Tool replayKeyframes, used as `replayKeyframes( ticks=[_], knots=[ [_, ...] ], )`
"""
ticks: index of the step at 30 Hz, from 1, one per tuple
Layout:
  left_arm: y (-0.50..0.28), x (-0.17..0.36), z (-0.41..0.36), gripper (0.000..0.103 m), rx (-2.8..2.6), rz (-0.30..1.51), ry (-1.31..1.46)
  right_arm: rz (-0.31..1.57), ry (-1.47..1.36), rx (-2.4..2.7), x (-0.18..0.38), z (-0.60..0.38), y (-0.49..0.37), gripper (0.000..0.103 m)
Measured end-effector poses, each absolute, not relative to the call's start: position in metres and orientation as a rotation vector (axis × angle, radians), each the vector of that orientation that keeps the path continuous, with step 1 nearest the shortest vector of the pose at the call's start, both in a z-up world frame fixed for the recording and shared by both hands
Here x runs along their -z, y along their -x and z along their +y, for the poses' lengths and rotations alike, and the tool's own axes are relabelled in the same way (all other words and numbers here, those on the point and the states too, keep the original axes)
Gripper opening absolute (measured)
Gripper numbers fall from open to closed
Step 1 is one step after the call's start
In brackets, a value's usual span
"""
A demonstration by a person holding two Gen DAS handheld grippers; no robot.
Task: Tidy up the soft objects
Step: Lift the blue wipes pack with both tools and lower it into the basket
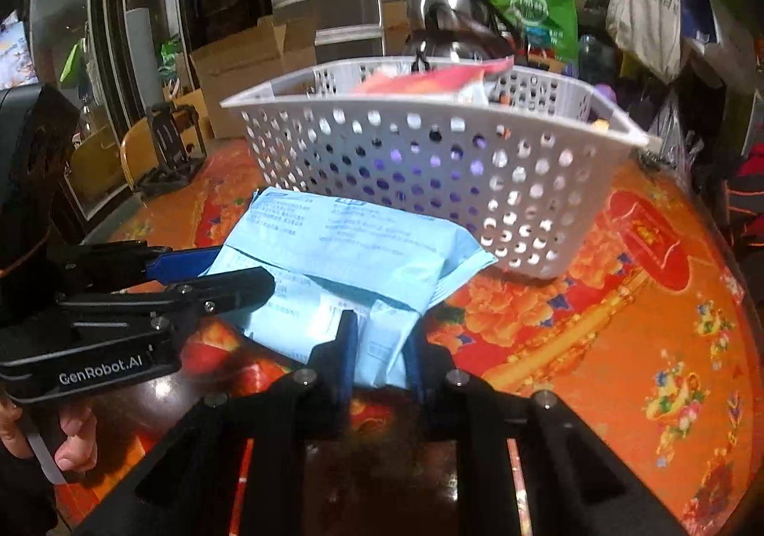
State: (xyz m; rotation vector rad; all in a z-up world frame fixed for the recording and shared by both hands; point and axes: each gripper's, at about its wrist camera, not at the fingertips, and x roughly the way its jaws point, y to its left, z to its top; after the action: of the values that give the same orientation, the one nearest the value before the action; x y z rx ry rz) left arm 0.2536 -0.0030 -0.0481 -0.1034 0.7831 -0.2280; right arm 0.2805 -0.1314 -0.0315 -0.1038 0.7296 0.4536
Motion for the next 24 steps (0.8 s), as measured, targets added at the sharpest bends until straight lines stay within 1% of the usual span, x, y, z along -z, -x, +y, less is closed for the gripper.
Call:
replayKeyframes(
  ticks=[8, 13, 16, 19, 21, 24],
  knots=[
    [-0.216, 0.0, -0.007, 0.033, 0.218, 0.637, 0.081, 0.597, 0.13, -0.442, -0.022, -0.136, -0.249, 0.017],
    [-0.216, -0.048, -0.008, 0.033, 0.216, 0.581, 0.079, 0.548, 0.14, -0.433, -0.071, -0.136, -0.264, 0.017],
    [-0.235, -0.086, -0.007, 0.033, 0.214, 0.554, 0.08, 0.525, 0.143, -0.429, -0.105, -0.135, -0.291, 0.017],
    [-0.26, -0.113, -0.006, 0.033, 0.208, 0.54, 0.069, 0.522, 0.135, -0.425, -0.123, -0.136, -0.322, 0.017],
    [-0.284, -0.124, -0.003, 0.033, 0.208, 0.555, 0.083, 0.537, 0.144, -0.421, -0.124, -0.134, -0.342, 0.017],
    [-0.315, -0.125, -0.004, 0.033, 0.187, 0.581, 0.084, 0.593, 0.105, -0.426, -0.115, -0.138, -0.374, 0.017]
  ],
)
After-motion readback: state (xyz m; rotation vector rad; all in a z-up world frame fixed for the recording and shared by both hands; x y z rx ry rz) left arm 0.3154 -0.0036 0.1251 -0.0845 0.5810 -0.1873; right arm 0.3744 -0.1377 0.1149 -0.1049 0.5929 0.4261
